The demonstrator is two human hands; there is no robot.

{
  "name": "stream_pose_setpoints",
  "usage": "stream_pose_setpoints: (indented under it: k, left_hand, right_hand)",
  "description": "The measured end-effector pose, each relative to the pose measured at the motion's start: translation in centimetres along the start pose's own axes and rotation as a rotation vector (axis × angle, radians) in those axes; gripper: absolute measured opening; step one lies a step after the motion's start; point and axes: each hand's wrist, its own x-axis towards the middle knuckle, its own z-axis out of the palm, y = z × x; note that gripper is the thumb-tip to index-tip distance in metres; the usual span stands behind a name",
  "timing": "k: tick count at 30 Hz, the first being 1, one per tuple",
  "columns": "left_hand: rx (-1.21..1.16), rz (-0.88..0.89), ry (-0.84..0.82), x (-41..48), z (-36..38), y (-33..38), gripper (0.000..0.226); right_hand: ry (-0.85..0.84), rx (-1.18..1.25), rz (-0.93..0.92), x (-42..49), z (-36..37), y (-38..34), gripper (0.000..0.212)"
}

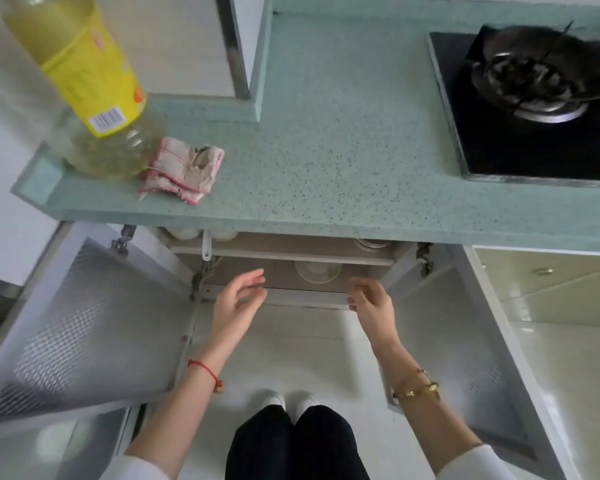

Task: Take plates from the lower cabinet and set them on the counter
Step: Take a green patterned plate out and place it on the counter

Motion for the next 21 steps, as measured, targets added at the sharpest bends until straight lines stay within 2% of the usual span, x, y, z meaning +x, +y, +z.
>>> stream_pose_setpoints:
  k: [5,9,13,15,21]
  left_hand:
    - [0.061,-0.020,-0.048,8.9,4.5,-11.5,0.036]
    - [0.078,-0.047,-0.064,17.0,8.5,-20.4,0.036]
    - [0.093,-0.099,-0.037,23.7,12.1,-29.0,0.029]
    - [0.100,-0.105,-0.009,26.9,13.7,-32.8,0.033]
    - [0.155,-0.111,0.046,35.6,17.6,-39.6,0.051]
  right_hand:
    - [0.053,-0.036,0.025,9.6,4.6,11.3,0.007]
    - [0.089,-0.110,0.019,18.2,8.0,19.8,0.019]
    - [0.149,-0.190,-0.031,25.7,10.9,27.6,0.019]
    - [0.167,-0.206,-0.036,29.2,12.2,31.2,0.021]
    - [0.221,-0.483,-0.260,38.3,13.8,37.1,0.022]
